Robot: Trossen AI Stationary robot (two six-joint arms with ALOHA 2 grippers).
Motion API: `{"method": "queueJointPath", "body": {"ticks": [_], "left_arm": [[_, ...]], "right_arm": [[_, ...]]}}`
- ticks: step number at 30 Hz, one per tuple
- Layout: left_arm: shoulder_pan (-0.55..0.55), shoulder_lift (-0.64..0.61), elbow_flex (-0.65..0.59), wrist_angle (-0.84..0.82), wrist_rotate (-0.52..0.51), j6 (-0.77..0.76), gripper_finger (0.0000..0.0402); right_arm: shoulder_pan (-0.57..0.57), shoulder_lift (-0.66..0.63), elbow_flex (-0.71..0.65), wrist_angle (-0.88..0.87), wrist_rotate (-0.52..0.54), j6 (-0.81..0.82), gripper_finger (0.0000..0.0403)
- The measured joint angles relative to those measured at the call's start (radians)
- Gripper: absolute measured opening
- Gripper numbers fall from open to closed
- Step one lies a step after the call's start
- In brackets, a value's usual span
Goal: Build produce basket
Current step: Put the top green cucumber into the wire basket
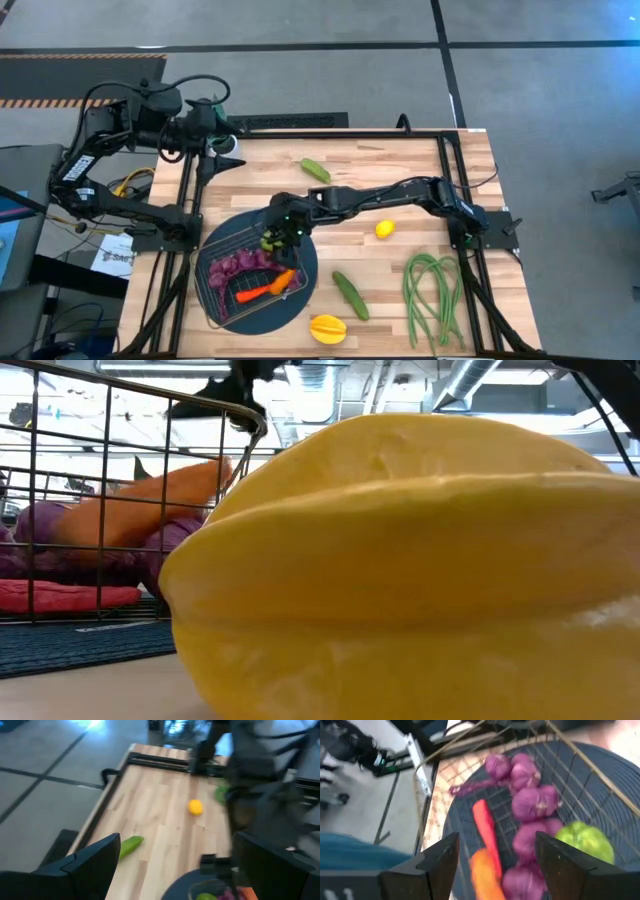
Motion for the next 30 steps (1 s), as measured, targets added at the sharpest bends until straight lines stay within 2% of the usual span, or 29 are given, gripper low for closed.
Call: {"method": "queueJointPath", "body": {"ticks": [2,6,11,15,18,21,25,30], "left_arm": [[0.0,0.003,0.0,-0.004,-0.063,-0.014,0.037],[0.0,0.015,-0.042,-0.03,-0.174,-0.038,0.037],[0.0,0.053,-0.145,-0.014,-0.187,-0.004,0.037],[0.0,0.127,-0.222,0.057,-0.186,0.079,0.037],[0.0,0.218,-0.243,0.149,-0.189,0.158,0.037],[0.0,0.339,-0.245,0.222,-0.201,0.272,0.037],[0.0,0.526,-0.22,0.251,-0.201,0.396,0.037],[0.0,0.738,-0.11,0.224,-0.237,0.507,0.0347]], "right_arm": [[-0.007,-0.029,0.023,-0.07,0.024,-0.028,0.0267],[-0.04,-0.119,0.069,-0.315,0.187,-0.08,0.0259],[-0.062,-0.269,0.088,-0.57,0.342,-0.07,0.025],[-0.065,-0.414,0.089,-0.757,0.48,0.009,0.0243],[-0.066,-0.51,0.088,-0.879,0.577,0.099,0.0239],[-0.062,-0.604,0.088,-0.963,0.626,0.173,0.0235],[-0.051,-0.708,0.088,-0.986,0.636,0.205,0.0233],[-0.04,-0.811,0.088,-0.986,0.634,0.2,0.0233]]}}
